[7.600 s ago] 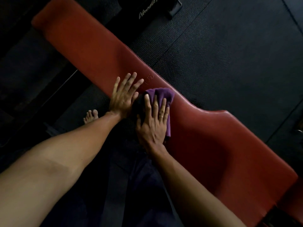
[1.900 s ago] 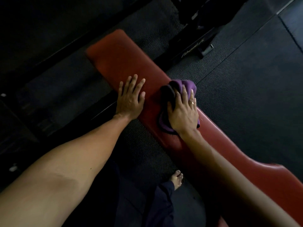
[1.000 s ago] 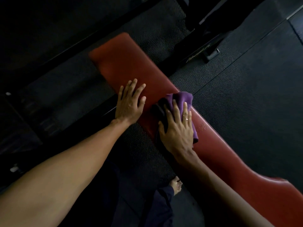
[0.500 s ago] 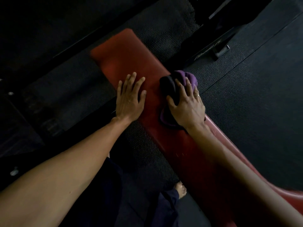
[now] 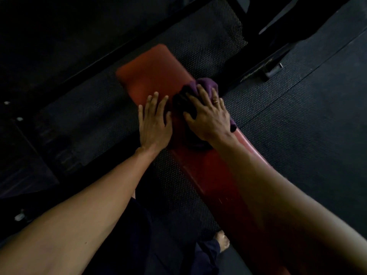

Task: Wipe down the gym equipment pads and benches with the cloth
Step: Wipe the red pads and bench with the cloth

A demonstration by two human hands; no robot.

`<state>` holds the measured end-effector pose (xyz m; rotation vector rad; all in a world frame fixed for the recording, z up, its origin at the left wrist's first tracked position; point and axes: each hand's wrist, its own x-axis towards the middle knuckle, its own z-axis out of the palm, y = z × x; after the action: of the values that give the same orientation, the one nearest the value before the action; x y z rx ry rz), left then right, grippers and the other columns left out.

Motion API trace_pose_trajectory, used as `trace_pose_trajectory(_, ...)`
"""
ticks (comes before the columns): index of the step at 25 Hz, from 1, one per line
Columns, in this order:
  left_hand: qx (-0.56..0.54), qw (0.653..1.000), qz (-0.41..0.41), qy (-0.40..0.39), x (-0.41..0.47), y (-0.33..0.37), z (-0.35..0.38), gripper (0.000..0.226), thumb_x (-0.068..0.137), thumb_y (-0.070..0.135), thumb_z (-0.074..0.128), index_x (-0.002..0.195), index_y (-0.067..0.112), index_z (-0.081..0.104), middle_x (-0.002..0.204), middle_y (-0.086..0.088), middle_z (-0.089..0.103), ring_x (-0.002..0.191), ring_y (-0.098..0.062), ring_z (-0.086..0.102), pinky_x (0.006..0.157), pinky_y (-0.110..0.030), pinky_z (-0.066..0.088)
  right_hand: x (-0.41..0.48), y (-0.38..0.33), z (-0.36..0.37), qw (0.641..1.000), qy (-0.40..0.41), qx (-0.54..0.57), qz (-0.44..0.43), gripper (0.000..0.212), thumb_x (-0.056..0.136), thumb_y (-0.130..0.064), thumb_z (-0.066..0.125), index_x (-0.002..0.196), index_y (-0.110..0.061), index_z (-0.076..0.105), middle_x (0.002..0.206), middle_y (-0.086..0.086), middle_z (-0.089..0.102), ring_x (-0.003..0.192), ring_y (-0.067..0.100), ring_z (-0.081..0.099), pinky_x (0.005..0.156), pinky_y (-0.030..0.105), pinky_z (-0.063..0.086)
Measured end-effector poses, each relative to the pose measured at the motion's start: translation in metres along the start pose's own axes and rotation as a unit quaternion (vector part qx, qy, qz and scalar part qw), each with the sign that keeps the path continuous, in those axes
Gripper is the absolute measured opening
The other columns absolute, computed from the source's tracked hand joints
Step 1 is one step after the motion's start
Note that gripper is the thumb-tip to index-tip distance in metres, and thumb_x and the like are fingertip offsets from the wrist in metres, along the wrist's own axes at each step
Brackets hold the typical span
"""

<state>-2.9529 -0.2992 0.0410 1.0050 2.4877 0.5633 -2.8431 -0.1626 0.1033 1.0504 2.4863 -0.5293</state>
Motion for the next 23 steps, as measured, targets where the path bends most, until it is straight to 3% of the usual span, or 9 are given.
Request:
trace_pose_trajectory(2,-0.003,1.000,-0.007,-0.008,0.003,-0.004,-0.002,0.051,0.109,0.039,0.029,0.159,0.027,0.028,0.170,-0.001,0.013,0.157,-0.016,0.003,0.126,-0.040,-0.006,0.003,0.017,-0.011,0.996,-0.005,0.058,0.070,0.068,0.099,-0.063,0.040,0.160,-0.044,0.016,0.171,-0.009,0.007,0.156,0.029,0.015,0.120,0.053,0.026)
trace_pose_trajectory(4,-0.014,1.000,-0.001,-0.009,0.005,-0.008,-0.003,0.052,0.109,0.041,0.028,0.159,0.027,0.027,0.170,-0.001,0.010,0.157,-0.016,0.000,0.126,-0.040,-0.007,-0.018,0.027,-0.009,0.989,0.011,0.089,0.115,0.069,0.098,-0.064,0.042,0.160,-0.043,0.018,0.170,-0.008,0.012,0.155,0.028,0.020,0.117,0.053,0.031)
trace_pose_trajectory(8,-0.038,0.999,-0.004,0.006,0.004,-0.006,0.002,0.053,0.108,0.042,0.028,0.159,0.027,0.028,0.170,-0.003,0.010,0.157,-0.017,0.000,0.127,-0.044,-0.005,-0.069,0.007,0.023,0.996,0.076,-0.012,0.046,0.066,0.099,-0.061,0.035,0.160,-0.037,0.026,0.171,-0.001,0.012,0.158,0.032,0.001,0.128,0.050,0.006)
trace_pose_trajectory(13,-0.042,0.998,-0.036,0.031,0.009,-0.004,0.006,0.055,0.104,0.032,0.036,0.158,0.024,0.030,0.169,-0.005,0.013,0.157,-0.020,0.003,0.127,-0.043,-0.004,0.006,-0.020,0.011,0.996,0.007,-0.032,-0.085,0.058,0.104,-0.055,0.031,0.160,-0.041,0.024,0.172,-0.004,0.003,0.157,0.029,-0.011,0.127,0.050,-0.003)
trace_pose_trajectory(16,-0.049,0.995,-0.075,0.042,0.014,0.007,0.008,0.052,0.106,0.028,0.037,0.157,0.023,0.032,0.169,-0.004,0.014,0.157,-0.020,0.003,0.127,-0.042,-0.003,0.037,-0.010,-0.002,0.999,-0.003,-0.007,-0.051,0.060,0.103,-0.055,0.036,0.160,-0.043,0.020,0.172,-0.007,-0.001,0.158,0.027,-0.006,0.128,0.046,0.001)
trace_pose_trajectory(20,-0.060,0.990,-0.114,0.053,0.025,0.017,0.008,0.050,0.104,0.024,0.041,0.154,0.024,0.037,0.169,-0.004,0.016,0.157,-0.021,0.004,0.127,-0.047,-0.002,0.003,0.006,0.000,0.996,0.033,0.066,0.048,0.063,0.101,-0.056,0.040,0.160,-0.044,0.018,0.172,-0.007,0.003,0.158,0.026,0.003,0.126,0.047,0.012)
trace_pose_trajectory(23,-0.043,0.989,-0.130,0.063,0.029,0.022,0.011,0.050,0.105,0.025,0.040,0.155,0.027,0.036,0.169,-0.003,0.015,0.157,-0.020,0.003,0.126,-0.048,-0.002,-0.027,0.012,0.009,0.998,0.057,0.023,0.006,0.061,0.102,-0.053,0.039,0.160,-0.039,0.024,0.172,-0.004,0.006,0.158,0.026,-0.003,0.128,0.046,0.004)
